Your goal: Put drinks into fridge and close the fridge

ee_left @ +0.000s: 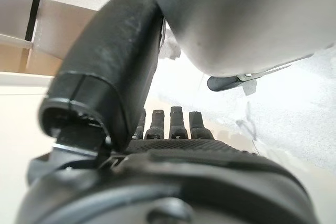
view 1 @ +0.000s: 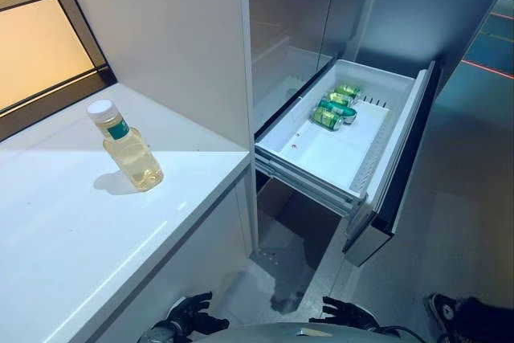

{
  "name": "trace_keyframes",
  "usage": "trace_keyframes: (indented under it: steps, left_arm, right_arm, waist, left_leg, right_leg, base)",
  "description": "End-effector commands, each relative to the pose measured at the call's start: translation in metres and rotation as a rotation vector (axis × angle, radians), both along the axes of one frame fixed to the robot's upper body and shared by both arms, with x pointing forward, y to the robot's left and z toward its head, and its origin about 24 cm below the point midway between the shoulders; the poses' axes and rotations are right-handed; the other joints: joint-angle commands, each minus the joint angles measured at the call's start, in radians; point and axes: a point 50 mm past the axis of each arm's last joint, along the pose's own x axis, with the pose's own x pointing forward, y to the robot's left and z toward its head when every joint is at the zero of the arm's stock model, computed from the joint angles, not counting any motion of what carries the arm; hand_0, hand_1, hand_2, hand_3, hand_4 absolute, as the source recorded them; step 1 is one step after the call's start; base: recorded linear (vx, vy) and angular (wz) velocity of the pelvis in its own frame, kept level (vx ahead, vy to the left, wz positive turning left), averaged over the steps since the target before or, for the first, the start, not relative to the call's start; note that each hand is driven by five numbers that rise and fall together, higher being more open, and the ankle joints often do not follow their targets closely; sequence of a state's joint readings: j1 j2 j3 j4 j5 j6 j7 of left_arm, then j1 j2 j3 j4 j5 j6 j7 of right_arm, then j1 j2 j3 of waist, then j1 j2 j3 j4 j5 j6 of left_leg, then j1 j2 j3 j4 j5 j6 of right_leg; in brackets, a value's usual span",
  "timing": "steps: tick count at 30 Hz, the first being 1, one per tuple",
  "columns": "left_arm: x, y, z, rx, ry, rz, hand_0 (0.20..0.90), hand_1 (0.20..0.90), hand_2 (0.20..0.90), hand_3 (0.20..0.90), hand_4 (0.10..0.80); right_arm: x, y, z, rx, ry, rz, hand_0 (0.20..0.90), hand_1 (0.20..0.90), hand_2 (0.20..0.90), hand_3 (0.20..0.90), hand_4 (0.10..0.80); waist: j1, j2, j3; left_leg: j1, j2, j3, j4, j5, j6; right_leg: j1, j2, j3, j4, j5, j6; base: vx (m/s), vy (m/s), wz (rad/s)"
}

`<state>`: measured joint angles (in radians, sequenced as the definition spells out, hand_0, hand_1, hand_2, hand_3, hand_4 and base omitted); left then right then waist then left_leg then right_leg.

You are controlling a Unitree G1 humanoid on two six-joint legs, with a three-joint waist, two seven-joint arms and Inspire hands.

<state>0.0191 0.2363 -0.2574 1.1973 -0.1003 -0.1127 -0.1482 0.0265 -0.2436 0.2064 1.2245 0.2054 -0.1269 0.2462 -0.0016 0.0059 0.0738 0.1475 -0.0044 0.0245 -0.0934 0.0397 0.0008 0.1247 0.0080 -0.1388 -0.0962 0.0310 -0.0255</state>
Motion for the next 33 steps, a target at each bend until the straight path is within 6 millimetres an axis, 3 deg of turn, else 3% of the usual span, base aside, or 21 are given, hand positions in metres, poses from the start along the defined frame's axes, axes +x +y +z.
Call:
trace_keyframes:
  steps: [1, 11, 15, 18, 19, 21, 23, 24, 25, 28, 30, 33]
  left_arm:
    - [0.014, -0.003, 0.003, -0.018, -0.022, -0.036, 0.900, 0.900, 0.900, 0.900, 0.800]
    - [0.016, -0.001, 0.003, -0.121, 0.002, 0.099, 0.900, 0.900, 0.900, 0.900, 0.800]
    - [0.012, -0.014, 0.005, -0.354, 0.132, -0.036, 0.900, 0.900, 0.900, 0.900, 0.800]
    - [0.030, -0.019, 0.017, -0.478, 0.099, -0.172, 0.900, 0.900, 0.900, 0.900, 0.800]
    - [0.049, -0.026, 0.031, -0.611, 0.056, -0.220, 0.900, 0.900, 0.900, 0.900, 0.800]
    - [0.063, -0.035, 0.046, -0.744, 0.008, -0.262, 0.900, 0.900, 0.900, 0.900, 0.800]
    - [0.097, -0.044, 0.087, -0.936, -0.117, -0.337, 0.900, 0.900, 0.900, 0.900, 0.800]
    - [0.119, -0.050, 0.126, -1.101, -0.265, -0.428, 0.900, 0.900, 0.900, 0.900, 0.800]
    - [0.127, -0.054, 0.145, -1.181, -0.332, -0.469, 0.900, 0.900, 0.900, 0.900, 0.800]
    - [0.140, -0.069, 0.213, -1.467, -0.597, -0.627, 0.900, 0.900, 0.900, 0.900, 0.800]
    - [0.140, -0.076, 0.247, -1.645, -0.753, -0.681, 0.900, 0.900, 0.900, 0.900, 0.800]
    - [0.141, -0.081, 0.295, -1.842, -1.037, -0.651, 0.900, 0.900, 0.900, 0.900, 0.800]
  right_arm:
    - [0.032, 0.009, 0.008, 0.009, -0.098, 0.064, 0.900, 0.900, 0.900, 0.900, 0.800]
    - [0.035, 0.011, 0.009, 0.010, -0.093, 0.077, 0.900, 0.900, 0.900, 0.900, 0.800]
    - [0.041, 0.009, 0.012, 0.000, -0.093, 0.104, 0.900, 0.900, 0.900, 0.900, 0.800]
    - [0.048, 0.004, 0.016, -0.015, -0.093, 0.135, 0.900, 0.900, 0.900, 0.900, 0.800]
    - [0.051, 0.000, 0.019, -0.025, -0.094, 0.148, 0.900, 0.900, 0.900, 0.900, 0.800]
    - [0.052, -0.001, 0.021, -0.031, -0.096, 0.156, 0.900, 0.900, 0.900, 0.900, 0.800]
    - [0.052, -0.003, 0.022, -0.037, -0.101, 0.156, 0.900, 0.900, 0.900, 0.900, 0.800]
    - [0.048, -0.004, 0.022, -0.038, -0.103, 0.152, 0.900, 0.900, 0.900, 0.900, 0.800]
    - [0.046, -0.004, 0.021, -0.038, -0.103, 0.148, 0.900, 0.900, 0.900, 0.900, 0.800]
    - [0.036, -0.002, 0.017, -0.035, -0.100, 0.130, 0.900, 0.900, 0.900, 0.900, 0.800]
    - [0.031, 0.002, 0.014, -0.031, -0.096, 0.120, 0.900, 0.900, 0.900, 0.900, 0.800]
    - [0.026, 0.011, 0.010, -0.021, -0.091, 0.115, 0.900, 0.900, 0.900, 0.900, 0.800]
  waist:
    - [0.002, -0.012, 0.016]
    - [-0.001, -0.014, 0.020]
    - [-0.012, -0.008, 0.022]
    - [-0.023, 0.006, 0.024]
    - [-0.027, 0.014, 0.028]
    - [-0.029, 0.019, 0.030]
    - [-0.028, 0.026, 0.036]
    - [-0.025, 0.028, 0.037]
    - [-0.022, 0.027, 0.037]
    - [-0.012, 0.022, 0.035]
    - [-0.008, 0.016, 0.032]
    - [-0.005, 0.005, 0.029]
  left_leg:
    - [0.007, -0.029, 0.068, 0.012, -0.065, 0.018]
    - [0.004, -0.029, 0.068, 0.013, -0.061, 0.017]
    - [0.004, -0.025, 0.077, 0.010, -0.060, 0.015]
    - [0.005, -0.022, 0.083, 0.006, -0.059, 0.013]
    - [0.003, -0.021, 0.084, 0.006, -0.057, 0.013]
    - [0.002, -0.020, 0.085, 0.006, -0.057, 0.012]
    - [-0.002, -0.021, 0.082, 0.006, -0.056, 0.013]
    - [-0.006, -0.023, 0.077, 0.006, -0.056, 0.015]
    - [-0.008, -0.023, 0.074, 0.006, -0.057, 0.016]
    - [-0.009, -0.026, 0.064, 0.006, -0.064, 0.019]
    - [-0.006, -0.026, 0.059, 0.006, -0.069, 0.020]
    - [0.001, -0.026, 0.050, 0.006, -0.078, 0.019]
  right_leg:
    - [0.005, -0.041, -0.040, 0.049, -0.029, 0.084]
    - [0.001, -0.040, -0.034, 0.051, -0.027, 0.083]
    - [-0.002, -0.041, -0.029, 0.051, -0.025, 0.085]
    - [-0.007, -0.040, -0.023, 0.052, -0.024, 0.088]
    - [-0.012, -0.040, -0.017, 0.053, -0.021, 0.090]
    - [-0.015, -0.041, -0.015, 0.053, -0.020, 0.091]
    - [-0.019, -0.042, -0.013, 0.054, -0.017, 0.092]
    - [-0.021, -0.044, -0.011, 0.052, -0.013, 0.093]
    - [-0.020, -0.045, -0.011, 0.050, -0.012, 0.093]
    - [-0.015, -0.047, -0.012, 0.043, -0.010, 0.091]
    - [-0.009, -0.047, -0.010, 0.040, -0.011, 0.090]
    - [0.001, -0.046, -0.008, 0.036, -0.015, 0.086]
  base:
    - [0.000, 0.000, 0.00]
    - [0.000, 0.000, 0.00]
    - [-0.003, 0.013, 0.00]
    - [-0.016, 0.055, -0.08]
    - [-0.032, 0.059, -0.13]
    - [-0.038, 0.045, -0.08]
    - [-0.047, 0.027, -0.02]
    - [-0.039, 0.008, 0.00]
    - [-0.032, 0.000, 0.01]
    - [0.004, -0.007, 0.01]
    - [0.010, -0.013, 0.02]
    - [0.031, -0.039, 0.00]
